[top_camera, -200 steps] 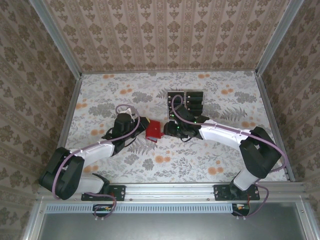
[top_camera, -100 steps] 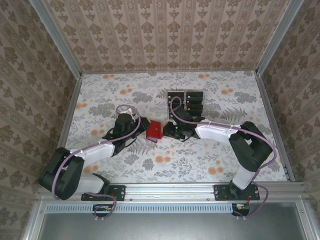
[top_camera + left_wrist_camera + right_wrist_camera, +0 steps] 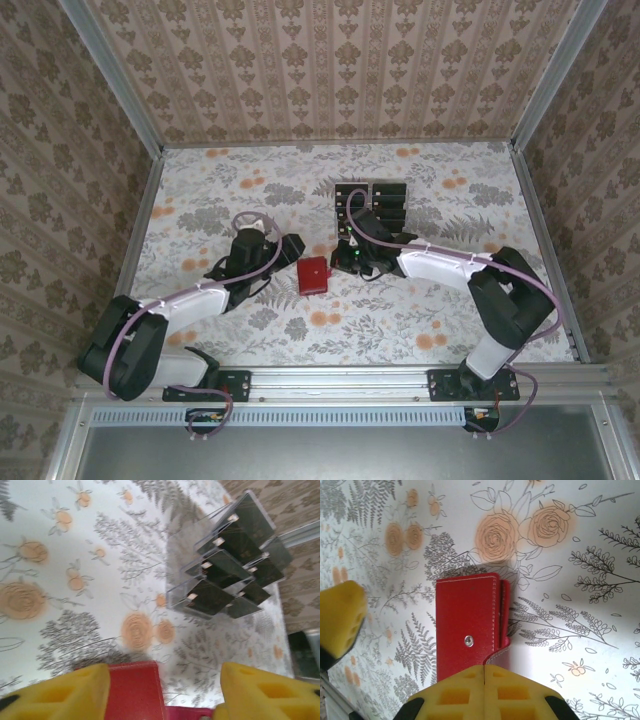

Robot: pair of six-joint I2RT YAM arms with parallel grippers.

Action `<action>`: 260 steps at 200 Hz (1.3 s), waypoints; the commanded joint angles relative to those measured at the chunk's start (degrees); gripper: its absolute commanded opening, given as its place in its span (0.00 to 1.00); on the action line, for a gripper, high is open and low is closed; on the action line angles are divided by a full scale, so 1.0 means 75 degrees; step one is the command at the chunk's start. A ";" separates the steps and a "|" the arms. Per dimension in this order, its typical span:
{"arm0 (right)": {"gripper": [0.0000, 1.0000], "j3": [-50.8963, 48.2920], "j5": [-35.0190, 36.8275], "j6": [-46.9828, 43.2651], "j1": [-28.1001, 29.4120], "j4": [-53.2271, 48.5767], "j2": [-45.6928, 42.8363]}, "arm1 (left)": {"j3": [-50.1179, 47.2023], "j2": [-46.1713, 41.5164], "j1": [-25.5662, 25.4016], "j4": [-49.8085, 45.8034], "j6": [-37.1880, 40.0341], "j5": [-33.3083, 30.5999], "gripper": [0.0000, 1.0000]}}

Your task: Put the credit cards into the card holder

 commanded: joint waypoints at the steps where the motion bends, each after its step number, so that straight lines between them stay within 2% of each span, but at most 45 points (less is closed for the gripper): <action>1: 0.00 0.0319 -0.0209 -0.0299 -0.0022 -0.0450 -0.0302 | -0.0141 -0.0310 0.0104 -0.0870 0.0647 -0.0343 0.71; 67: 0.00 0.0545 -0.0216 -0.0288 0.0089 -0.0670 -0.0635 | 0.0321 -0.0098 -0.0046 -0.1212 0.0885 0.0069 0.76; 260: 0.00 0.0715 -0.0200 -0.0183 0.0236 -0.0696 -0.0857 | 0.1169 0.1167 -0.0638 -0.0687 0.0711 0.0382 0.79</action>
